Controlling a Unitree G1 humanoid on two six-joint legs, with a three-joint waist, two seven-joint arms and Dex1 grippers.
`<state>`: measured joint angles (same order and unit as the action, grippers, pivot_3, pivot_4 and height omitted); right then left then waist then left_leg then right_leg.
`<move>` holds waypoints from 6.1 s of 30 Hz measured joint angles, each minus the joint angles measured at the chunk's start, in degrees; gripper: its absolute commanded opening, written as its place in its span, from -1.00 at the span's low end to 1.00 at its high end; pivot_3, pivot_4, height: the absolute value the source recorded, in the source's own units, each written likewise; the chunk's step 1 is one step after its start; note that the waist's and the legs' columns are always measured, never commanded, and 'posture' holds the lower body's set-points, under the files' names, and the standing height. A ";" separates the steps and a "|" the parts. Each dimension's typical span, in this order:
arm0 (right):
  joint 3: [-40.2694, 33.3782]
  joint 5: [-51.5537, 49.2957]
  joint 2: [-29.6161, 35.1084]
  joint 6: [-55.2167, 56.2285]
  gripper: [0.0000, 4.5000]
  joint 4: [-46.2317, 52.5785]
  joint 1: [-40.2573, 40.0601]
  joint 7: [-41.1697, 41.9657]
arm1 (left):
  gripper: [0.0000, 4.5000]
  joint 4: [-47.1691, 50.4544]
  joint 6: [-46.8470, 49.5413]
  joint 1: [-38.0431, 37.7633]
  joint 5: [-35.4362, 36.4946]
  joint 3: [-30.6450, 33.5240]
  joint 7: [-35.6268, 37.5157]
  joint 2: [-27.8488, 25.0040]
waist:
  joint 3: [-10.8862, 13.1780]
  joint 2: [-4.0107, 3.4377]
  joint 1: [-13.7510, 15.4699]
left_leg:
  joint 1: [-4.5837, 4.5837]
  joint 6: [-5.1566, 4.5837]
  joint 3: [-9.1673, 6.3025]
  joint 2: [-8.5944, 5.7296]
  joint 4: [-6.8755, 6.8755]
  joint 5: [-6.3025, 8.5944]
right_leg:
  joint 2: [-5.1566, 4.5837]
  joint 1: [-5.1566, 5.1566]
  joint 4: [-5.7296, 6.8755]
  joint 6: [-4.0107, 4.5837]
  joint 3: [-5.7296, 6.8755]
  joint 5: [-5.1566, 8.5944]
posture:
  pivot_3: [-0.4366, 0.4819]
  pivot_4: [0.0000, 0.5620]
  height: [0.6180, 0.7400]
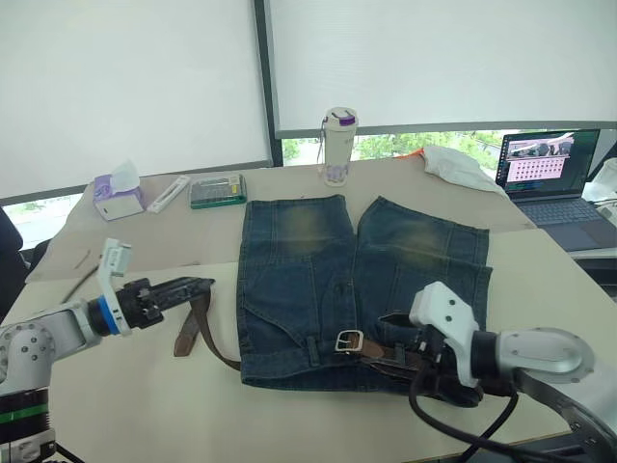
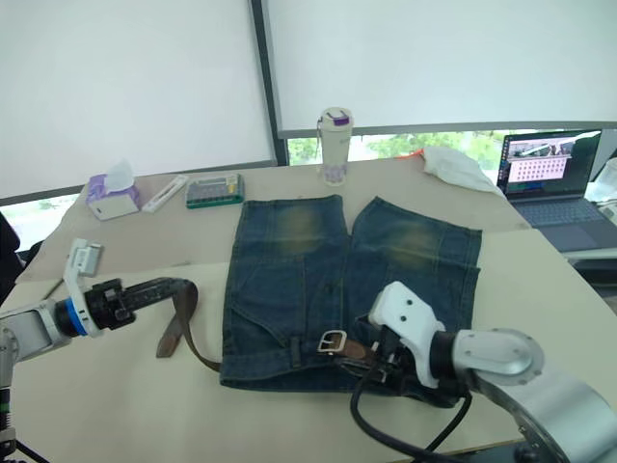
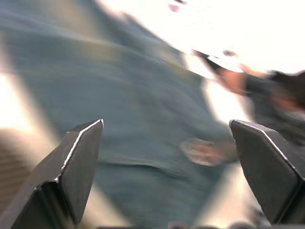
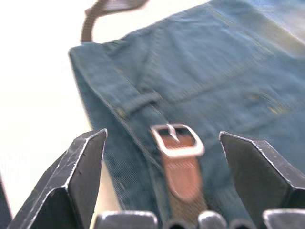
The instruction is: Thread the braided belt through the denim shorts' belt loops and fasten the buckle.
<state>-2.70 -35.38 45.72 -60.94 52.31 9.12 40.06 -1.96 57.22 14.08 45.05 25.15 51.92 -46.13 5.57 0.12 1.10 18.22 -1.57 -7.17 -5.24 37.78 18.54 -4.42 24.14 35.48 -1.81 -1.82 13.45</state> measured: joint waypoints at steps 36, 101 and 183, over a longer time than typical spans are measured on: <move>8.84 4.01 -2.20 10.15 0.91 -6.75 7.15 -2.00 | -0.74 -53.80 -81.96 31.83 -49.06 -27.97 -6.54 2.51 | -0.07 -0.04 0.12 | 0.31 -0.05 0.03 -0.01 0.07 0.00 | 0.01 0.19 0.22 0.20 0.51 -0.19 | -0.05 -0.47 1.00; 13.01 6.54 -3.53 14.42 0.91 -11.45 8.72 -0.12 | -0.98 -5.29 -3.17 -7.52 -11.04 -15.10 9.69 -6.05 | 0.12 0.21 -0.56 | -0.30 0.18 -0.19 0.03 -0.62 0.01 | 0.02 0.31 0.11 0.27 -0.11 -0.11 | -0.05 -0.47 1.00; 13.28 9.86 -2.98 14.76 0.91 -11.03 6.64 1.03 | -0.93 5.79 -8.50 1.55 -52.91 -23.71 -53.59 24.80 | 0.02 0.14 -0.45 | -0.44 0.23 -0.03 0.06 -0.52 -0.01 | 0.07 0.19 0.25 0.33 -0.23 -0.17 | -0.05 -0.47 1.00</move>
<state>10.57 -25.52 42.74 -46.18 41.28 15.77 41.10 3.83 48.72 15.63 -7.86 1.44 -1.67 -21.33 5.59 0.25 0.65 17.78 -1.34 -7.20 -5.18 37.25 18.52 -4.36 24.33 35.73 -1.49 -2.05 13.28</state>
